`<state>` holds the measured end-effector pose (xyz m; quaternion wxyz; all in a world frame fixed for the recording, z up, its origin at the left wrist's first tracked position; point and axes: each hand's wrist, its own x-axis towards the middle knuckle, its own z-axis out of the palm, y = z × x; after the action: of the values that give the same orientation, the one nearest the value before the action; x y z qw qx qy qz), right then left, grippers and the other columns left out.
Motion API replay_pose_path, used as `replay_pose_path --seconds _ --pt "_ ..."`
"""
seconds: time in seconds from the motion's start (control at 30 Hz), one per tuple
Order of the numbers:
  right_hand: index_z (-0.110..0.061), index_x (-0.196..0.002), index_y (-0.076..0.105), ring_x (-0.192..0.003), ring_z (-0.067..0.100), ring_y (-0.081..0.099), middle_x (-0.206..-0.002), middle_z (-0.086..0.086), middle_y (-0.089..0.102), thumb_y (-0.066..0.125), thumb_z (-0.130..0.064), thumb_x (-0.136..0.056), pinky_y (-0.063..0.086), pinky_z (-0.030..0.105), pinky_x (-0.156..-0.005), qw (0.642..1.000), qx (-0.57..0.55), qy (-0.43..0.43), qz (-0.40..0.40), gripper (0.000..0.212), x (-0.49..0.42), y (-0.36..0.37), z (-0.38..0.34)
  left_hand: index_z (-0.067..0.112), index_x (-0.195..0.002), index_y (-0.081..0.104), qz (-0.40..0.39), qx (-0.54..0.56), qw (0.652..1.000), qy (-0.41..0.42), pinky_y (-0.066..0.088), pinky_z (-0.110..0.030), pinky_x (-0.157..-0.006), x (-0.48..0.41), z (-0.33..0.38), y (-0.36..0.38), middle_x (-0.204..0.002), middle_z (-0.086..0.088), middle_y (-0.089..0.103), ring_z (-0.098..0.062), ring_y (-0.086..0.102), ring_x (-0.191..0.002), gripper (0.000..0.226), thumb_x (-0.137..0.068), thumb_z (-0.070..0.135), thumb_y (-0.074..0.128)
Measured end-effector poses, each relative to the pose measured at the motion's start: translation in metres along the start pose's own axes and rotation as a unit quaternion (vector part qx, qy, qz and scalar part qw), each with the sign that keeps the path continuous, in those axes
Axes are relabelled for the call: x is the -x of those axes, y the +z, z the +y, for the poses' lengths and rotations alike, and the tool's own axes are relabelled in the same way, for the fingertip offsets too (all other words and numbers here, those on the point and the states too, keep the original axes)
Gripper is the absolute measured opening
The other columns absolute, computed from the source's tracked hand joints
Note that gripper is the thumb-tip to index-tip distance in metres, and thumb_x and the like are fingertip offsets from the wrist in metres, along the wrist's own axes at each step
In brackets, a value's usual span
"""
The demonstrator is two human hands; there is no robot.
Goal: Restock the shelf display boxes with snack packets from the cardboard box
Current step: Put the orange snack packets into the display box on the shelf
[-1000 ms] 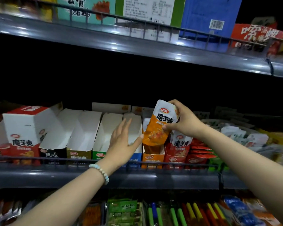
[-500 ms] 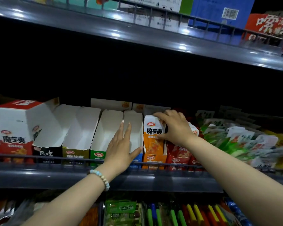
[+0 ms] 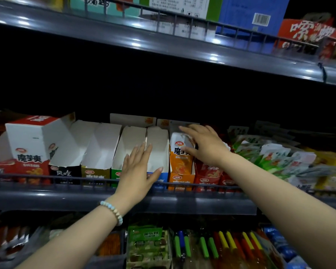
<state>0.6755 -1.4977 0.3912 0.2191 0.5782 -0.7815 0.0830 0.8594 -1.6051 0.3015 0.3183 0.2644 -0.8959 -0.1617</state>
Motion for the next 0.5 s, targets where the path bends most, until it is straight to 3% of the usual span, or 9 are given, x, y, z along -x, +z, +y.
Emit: replay_pose_path --seconds 0.1,0.2,0.33,0.5 --pt "-0.028 -0.147 0.029 -0.142 0.017 0.025 -0.153 -0.001 0.031 0.05 -0.043 -0.095 0.013 0.034 -0.116 0.996 -0.067 -0.018 0.051 0.059 0.02 -0.009 -0.013 0.028 -0.152 0.006 0.015 0.023 1.0 0.003 0.004 -0.036 -0.121 0.026 0.001 -0.005 -0.16 0.006 0.005 -0.01 -0.002 -0.147 0.072 -0.094 0.052 0.042" --pt "-0.028 -0.147 0.031 -0.142 0.016 0.025 -0.154 -0.002 0.03 0.053 -0.038 -0.094 0.019 0.034 -0.116 0.988 -0.142 -0.018 0.055 0.058 0.052 -0.008 -0.038 0.027 -0.151 0.014 0.018 0.047 0.999 0.0 0.005 -0.03 -0.119 0.066 -0.005 -0.001 -0.159 0.009 0.012 -0.009 0.003 -0.146 0.068 -0.094 0.05 0.043" --pt "-0.031 -0.147 0.031 -0.143 0.007 0.015 -0.156 -0.009 0.02 0.055 -0.037 -0.093 0.015 0.024 -0.112 0.956 -0.293 0.013 0.012 0.059 0.106 0.018 -0.074 0.021 -0.151 0.024 -0.034 0.061 0.996 -0.056 0.018 -0.031 -0.117 0.131 -0.031 0.017 -0.154 0.002 0.029 -0.014 0.02 -0.144 0.065 -0.094 0.048 0.045" --pt "-0.035 -0.146 0.03 -0.144 0.004 0.014 -0.156 -0.014 0.017 0.06 -0.041 -0.089 0.019 0.028 -0.116 0.907 -0.4 0.056 -0.118 0.065 0.177 0.098 -0.118 0.019 -0.15 0.027 -0.125 0.022 0.983 -0.133 0.021 -0.033 -0.117 0.213 -0.08 0.046 -0.154 0.0 0.031 -0.017 0.025 -0.143 0.07 -0.093 0.057 0.04"
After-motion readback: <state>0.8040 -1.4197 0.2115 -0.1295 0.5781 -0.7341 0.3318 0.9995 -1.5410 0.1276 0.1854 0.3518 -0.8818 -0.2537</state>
